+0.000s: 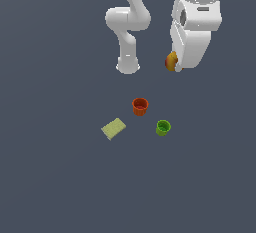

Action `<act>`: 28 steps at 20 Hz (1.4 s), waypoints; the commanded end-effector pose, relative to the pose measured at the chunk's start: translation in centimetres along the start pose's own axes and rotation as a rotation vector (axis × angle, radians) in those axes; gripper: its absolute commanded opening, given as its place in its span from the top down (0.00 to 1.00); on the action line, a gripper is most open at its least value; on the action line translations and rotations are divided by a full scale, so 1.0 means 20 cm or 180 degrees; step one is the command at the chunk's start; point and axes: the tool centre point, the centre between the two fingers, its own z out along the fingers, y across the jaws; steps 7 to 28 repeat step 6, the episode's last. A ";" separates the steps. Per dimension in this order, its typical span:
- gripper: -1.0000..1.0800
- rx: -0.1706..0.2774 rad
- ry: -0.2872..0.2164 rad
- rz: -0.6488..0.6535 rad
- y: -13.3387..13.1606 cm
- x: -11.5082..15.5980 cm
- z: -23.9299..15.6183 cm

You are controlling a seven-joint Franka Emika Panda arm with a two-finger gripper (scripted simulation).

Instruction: Pick up a designated object from a clutter of objects.

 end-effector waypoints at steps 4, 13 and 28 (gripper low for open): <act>1.00 0.0000 0.0002 0.0006 -0.03 0.05 -0.08; 1.00 0.0000 0.0002 0.0006 -0.03 0.05 -0.08; 1.00 0.0000 0.0002 0.0006 -0.03 0.05 -0.08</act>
